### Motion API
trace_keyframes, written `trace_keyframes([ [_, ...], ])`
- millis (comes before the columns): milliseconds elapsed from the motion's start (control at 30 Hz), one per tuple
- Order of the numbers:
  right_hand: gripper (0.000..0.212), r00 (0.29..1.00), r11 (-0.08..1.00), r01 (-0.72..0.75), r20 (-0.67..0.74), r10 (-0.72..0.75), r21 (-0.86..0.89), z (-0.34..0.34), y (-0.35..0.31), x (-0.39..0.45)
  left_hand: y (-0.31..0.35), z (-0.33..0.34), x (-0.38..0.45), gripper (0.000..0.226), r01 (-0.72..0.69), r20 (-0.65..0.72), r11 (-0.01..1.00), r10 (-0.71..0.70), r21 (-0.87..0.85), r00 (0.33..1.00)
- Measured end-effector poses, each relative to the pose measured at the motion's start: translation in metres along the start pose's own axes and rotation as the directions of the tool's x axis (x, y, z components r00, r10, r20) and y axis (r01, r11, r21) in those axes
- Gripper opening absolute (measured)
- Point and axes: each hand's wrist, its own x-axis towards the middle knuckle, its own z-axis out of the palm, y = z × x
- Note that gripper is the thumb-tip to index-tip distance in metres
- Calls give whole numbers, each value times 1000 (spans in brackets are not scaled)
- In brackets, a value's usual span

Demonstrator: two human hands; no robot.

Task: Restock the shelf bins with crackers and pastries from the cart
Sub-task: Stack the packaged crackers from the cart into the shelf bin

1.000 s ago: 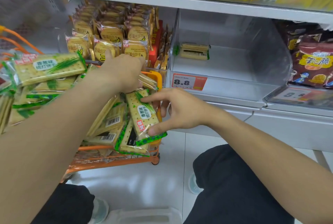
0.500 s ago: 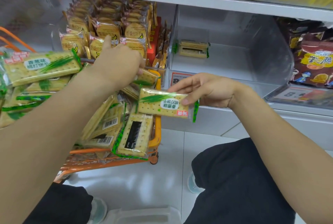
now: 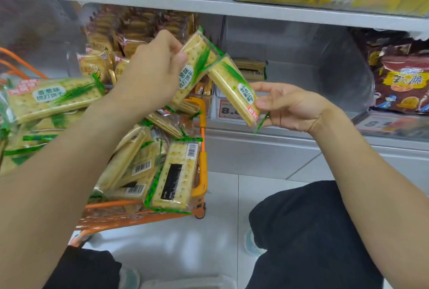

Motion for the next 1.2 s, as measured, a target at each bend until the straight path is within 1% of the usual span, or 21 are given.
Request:
trace_keyframes([
  [67, 85, 998, 997, 53, 44, -55, 51, 0, -1, -1, 8, 4, 0, 20, 94, -50, 992, -99, -87, 994],
  [133, 82, 991, 991, 93, 90, -102, 97, 3, 1, 1, 17, 16, -4, 21, 216, -36, 956, -227, -199, 973],
  [167, 82, 987, 987, 104, 110, -118, 121, 5, 2, 3, 20, 25, -7, 22, 287, -9, 910, -303, -299, 953],
  [200, 83, 986, 984, 107, 114, -123, 139, 7, 3, 5, 22, 35, -10, 25, 370, 55, 828, -384, -422, 922],
  [267, 87, 993, 988, 98, 55, -105, 118, 13, 7, 11, 30, 49, -13, 43, 507, 225, 569, -493, -648, 840],
  [300, 83, 995, 993, 97, -6, -97, 61, 15, 9, 13, 33, 54, -14, 49, 546, 290, 464, -514, -698, 807],
  [333, 72, 991, 995, 97, -86, -99, -30, 18, 11, 14, 39, 57, -16, 50, 560, 336, 420, -497, -714, 800],
  [367, 59, 979, 986, 93, -165, -115, -136, 22, 12, 14, 44, 60, -17, 45, 551, 353, 444, -454, -706, 818],
  [433, 44, 948, 942, 89, -263, -180, -325, 26, 13, 14, 46, 68, -18, 34, 500, 329, 592, -379, -632, 865],
  [500, 46, 919, 877, 83, -303, -251, -474, 27, 12, 12, 48, 69, -18, 50, 471, 283, 721, -377, -508, 882],
  [567, 59, 900, 814, 39, -333, -280, -580, 25, 8, 10, 52, 68, -15, 56, 399, 248, 817, -320, -417, 914],
  [633, 71, 895, 794, 17, -345, -283, -607, 20, 3, 4, 58, 62, -9, 56, 340, 288, 825, -226, -451, 930],
  [700, 80, 893, 839, 79, -336, -300, -538, 12, -2, -3, 64, 53, -2, 57, 314, 373, 828, -138, -464, 917],
  [767, 100, 888, 892, 163, -331, -318, -421, -4, -7, -13, 67, 46, 9, 61, 174, 450, 930, -10, -325, 893],
  [800, 103, 891, 884, 175, -312, -329, -433, -13, -10, -18, 69, 45, 13, 63, 68, 494, 972, 54, -226, 868],
  [867, 89, 913, 821, 148, -244, -328, -551, -25, -14, -26, 76, 48, 20, 69, -106, 536, 990, 141, -95, 832],
  [933, 66, 906, 748, 114, -240, -348, -654, -31, -15, -28, 80, 56, 26, 74, -194, 495, 981, 177, -18, 851],
  [1000, 53, 856, 732, 146, -285, -431, -666, -40, -18, -27, 79, 65, 38, 75, -189, 431, 981, 193, -53, 882],
  [1100, 48, 767, 752, 158, -400, -502, -640, -67, -25, -21, 74, 83, 64, 56, -13, 360, 967, 108, -256, 927],
  [1133, 47, 746, 771, 103, -464, -478, -628, -80, -28, -17, 72, 91, 75, 49, 23, 333, 974, 55, -227, 941],
  [1200, 47, 706, 806, -67, -599, -378, -589, -105, -28, 0, 68, 110, 99, 46, 18, 325, 998, 0, -52, 946],
])
